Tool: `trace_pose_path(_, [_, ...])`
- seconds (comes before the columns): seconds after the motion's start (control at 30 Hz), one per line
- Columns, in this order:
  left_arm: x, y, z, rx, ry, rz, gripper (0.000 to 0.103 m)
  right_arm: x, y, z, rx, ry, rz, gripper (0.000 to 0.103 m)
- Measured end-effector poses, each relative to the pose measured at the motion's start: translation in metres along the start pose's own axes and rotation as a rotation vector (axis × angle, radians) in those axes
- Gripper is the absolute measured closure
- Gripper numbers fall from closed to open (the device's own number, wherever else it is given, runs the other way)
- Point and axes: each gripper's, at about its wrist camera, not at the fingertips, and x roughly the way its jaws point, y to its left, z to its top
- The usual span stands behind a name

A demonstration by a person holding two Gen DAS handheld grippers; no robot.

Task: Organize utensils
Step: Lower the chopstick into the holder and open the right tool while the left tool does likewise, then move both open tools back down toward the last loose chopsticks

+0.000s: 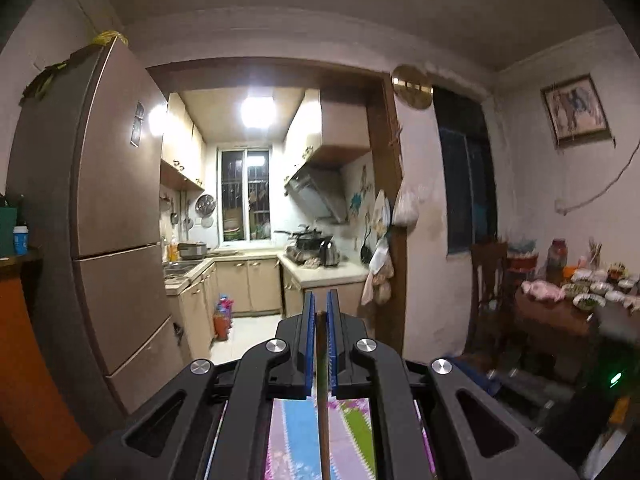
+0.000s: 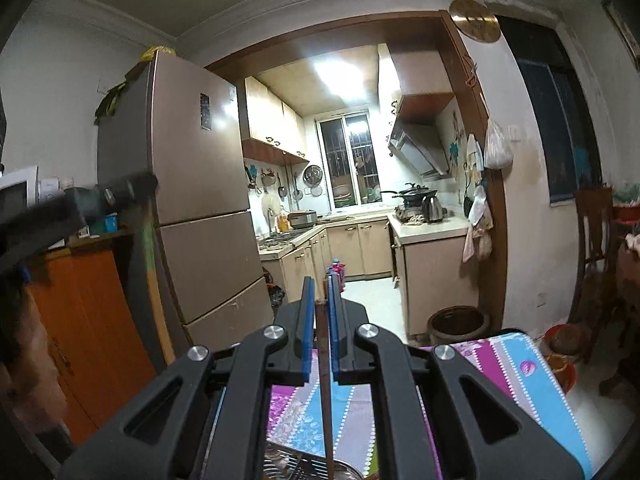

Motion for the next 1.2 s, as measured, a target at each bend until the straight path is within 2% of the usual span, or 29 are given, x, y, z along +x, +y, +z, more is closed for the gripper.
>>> trace_pose_path(0.1, [0.010, -0.003, -0.014, -0.002, 0.031, -0.007, 0.096, 0.004, -0.003, -0.006, 0.026, 0.018, 0.009, 0.098])
trace_pose_path(0.23, [0.025, -0.006, -0.062, 0.013, 0.081, -0.026, 0.096, 0.008, -0.004, -0.028, 0.058, 0.073, 0.040, 0.098])
trace_pose_path(0.33, [0.029, -0.006, -0.091, 0.018, 0.126, -0.020, 0.096, 0.010, -0.004, -0.046, 0.052, 0.118, 0.028, 0.098])
trace_pose_path(0.4, [0.027, -0.003, -0.102, 0.018, 0.146, -0.015, 0.096, 0.004, -0.005, -0.051, 0.032, 0.125, 0.003, 0.090])
trace_pose_path(0.47, [0.020, 0.002, -0.101, 0.014, 0.143, -0.015, 0.095, -0.008, -0.011, -0.052, 0.024, 0.109, -0.016, 0.066])
trace_pose_path(0.53, [0.001, 0.011, -0.091, -0.002, 0.119, -0.013, 0.091, -0.031, -0.025, -0.046, 0.021, 0.078, -0.059, 0.066])
trace_pose_path(0.57, [-0.011, 0.016, -0.086, -0.009, 0.102, -0.016, 0.084, -0.045, -0.034, -0.043, 0.020, 0.069, -0.081, 0.066])
trace_pose_path(0.63, [-0.045, 0.026, -0.076, -0.008, 0.060, 0.006, 0.075, -0.072, -0.050, -0.042, 0.015, 0.048, -0.131, 0.066])
trace_pose_path(0.7, [-0.092, 0.038, -0.072, 0.022, 0.026, 0.037, 0.074, -0.113, -0.068, -0.045, -0.007, 0.035, -0.201, 0.066])
trace_pose_path(0.8, [-0.156, 0.053, -0.086, 0.089, 0.030, 0.091, 0.067, -0.165, -0.088, -0.062, -0.020, 0.075, -0.282, 0.066])
trace_pose_path(0.87, [-0.187, 0.062, -0.106, 0.110, 0.087, 0.100, 0.067, -0.192, -0.092, -0.077, -0.014, 0.113, -0.316, 0.066])
trace_pose_path(0.9, [-0.205, 0.067, -0.124, 0.116, 0.140, 0.102, 0.066, -0.208, -0.091, -0.091, -0.002, 0.149, -0.323, 0.066])
trace_pose_path(1.0, [-0.239, 0.077, -0.173, 0.092, 0.272, 0.112, 0.067, -0.239, -0.072, -0.135, 0.041, 0.256, -0.308, 0.066])
trace_pose_path(1.03, [-0.255, 0.076, -0.202, 0.068, 0.336, 0.085, 0.067, -0.245, -0.063, -0.149, 0.053, 0.292, -0.293, 0.066])
trace_pose_path(1.1, [-0.280, 0.069, -0.244, 0.050, 0.401, 0.058, 0.068, -0.252, -0.034, -0.187, 0.077, 0.376, -0.255, 0.066])
trace_pose_path(1.17, [-0.303, 0.059, -0.280, 0.043, 0.451, 0.017, 0.077, -0.253, 0.001, -0.222, 0.070, 0.451, -0.217, 0.066])
trace_pose_path(1.2, [-0.313, 0.053, -0.295, 0.031, 0.478, -0.011, 0.078, -0.252, 0.014, -0.233, 0.062, 0.471, -0.201, 0.066])
